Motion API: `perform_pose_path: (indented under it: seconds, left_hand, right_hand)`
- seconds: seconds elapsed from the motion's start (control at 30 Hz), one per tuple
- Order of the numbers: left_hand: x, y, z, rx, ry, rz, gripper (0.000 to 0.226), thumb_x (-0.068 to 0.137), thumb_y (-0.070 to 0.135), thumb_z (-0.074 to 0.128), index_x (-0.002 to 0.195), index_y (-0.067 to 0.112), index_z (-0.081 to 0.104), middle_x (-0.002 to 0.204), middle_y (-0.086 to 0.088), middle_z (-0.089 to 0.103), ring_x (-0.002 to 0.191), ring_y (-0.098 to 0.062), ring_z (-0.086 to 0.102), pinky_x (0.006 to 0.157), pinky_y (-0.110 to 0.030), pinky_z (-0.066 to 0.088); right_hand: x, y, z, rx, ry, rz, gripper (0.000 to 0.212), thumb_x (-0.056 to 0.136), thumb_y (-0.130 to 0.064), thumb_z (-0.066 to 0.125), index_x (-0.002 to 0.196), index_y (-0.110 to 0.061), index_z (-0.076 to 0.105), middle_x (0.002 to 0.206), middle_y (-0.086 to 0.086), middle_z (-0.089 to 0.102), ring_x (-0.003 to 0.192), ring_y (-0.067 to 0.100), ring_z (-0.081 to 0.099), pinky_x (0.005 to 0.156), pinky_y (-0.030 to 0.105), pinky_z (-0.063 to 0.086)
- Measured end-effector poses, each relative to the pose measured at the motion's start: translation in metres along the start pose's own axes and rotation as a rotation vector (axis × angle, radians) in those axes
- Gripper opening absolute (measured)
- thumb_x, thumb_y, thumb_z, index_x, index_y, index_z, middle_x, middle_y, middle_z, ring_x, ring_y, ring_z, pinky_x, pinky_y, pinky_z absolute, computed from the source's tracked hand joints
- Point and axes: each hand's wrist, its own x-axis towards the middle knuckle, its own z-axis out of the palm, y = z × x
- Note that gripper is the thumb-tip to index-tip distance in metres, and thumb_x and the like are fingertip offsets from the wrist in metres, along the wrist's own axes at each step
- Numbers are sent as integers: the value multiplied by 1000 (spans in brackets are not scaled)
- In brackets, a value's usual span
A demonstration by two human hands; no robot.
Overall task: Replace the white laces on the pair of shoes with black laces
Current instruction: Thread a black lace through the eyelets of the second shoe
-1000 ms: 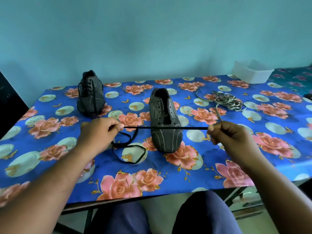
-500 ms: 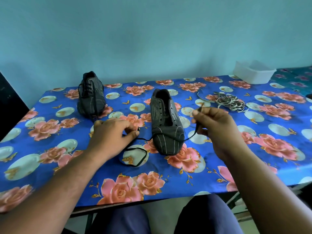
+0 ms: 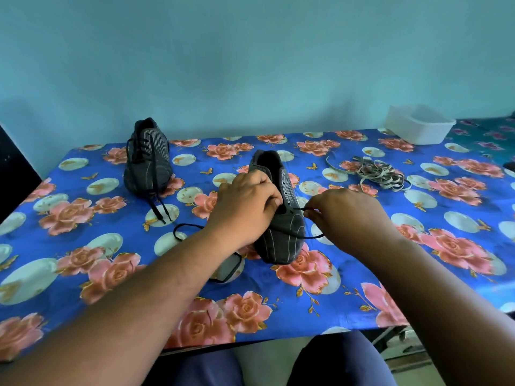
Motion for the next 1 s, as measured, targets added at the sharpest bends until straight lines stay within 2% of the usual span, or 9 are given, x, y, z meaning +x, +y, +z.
perform_pose_path:
  seconds: [0.2,0.3,0.4,0.47,0.57,0.73,1.0]
  left_hand:
    - [7,12,5,70,-79,-113,19,95,40,60,104,31,75,120,5,55,119,-22,46,96,-42,40]
    - [8,13,7,52,-116,-154,22,95,41,58,107,33,74,119,2,57,120,-25,47,96,-41,39]
    - [9,7,12,-92,-172,-223,23,93,45,58,103,35,76,110,2,56,118,-27,52,100,-47,44]
    - [11,4,13,-164,-196,-261,33,82,54,53,98,37,76,103,4,52,116,-28,54,99,-50,46]
    - [13,3,15,-195,-227,-296,45,74,57,46,101,37,76,105,4,51,118,-30,54,101,-51,45]
    - [14,1,20,-210,-245,-327,51,75,58,45,110,38,75,114,-1,54,122,-31,50,104,-51,43]
    - [13,-1,26,-287,-227,-352,44,74,58,45,106,45,74,116,-1,55,121,-30,51,104,-51,43]
  right_hand:
    - [3,-2,3,-107,37,-57,31,106,-38,37,98,-29,65,94,-6,65,89,24,64,78,33,48]
    - [2,-7,-1,-159,46,-105,25,103,-35,39,92,-27,59,87,-4,61,84,25,61,76,33,39]
    - [4,-12,-4,-214,60,-137,20,101,-33,43,85,-27,52,79,-4,54,78,24,54,75,34,33]
    - [8,-13,-4,-223,47,-150,18,100,-34,45,89,-27,58,84,-4,58,84,24,60,76,35,33]
    - [11,-11,-7,-167,12,-160,20,100,-38,45,99,-31,63,92,-4,62,91,24,62,77,35,30]
    - [10,-2,-7,-80,41,-161,24,100,-43,41,104,-32,61,97,-5,63,90,22,63,76,32,34]
    - [14,4,-3,21,30,-193,22,99,-41,43,105,-34,63,98,-5,64,89,21,62,74,30,29]
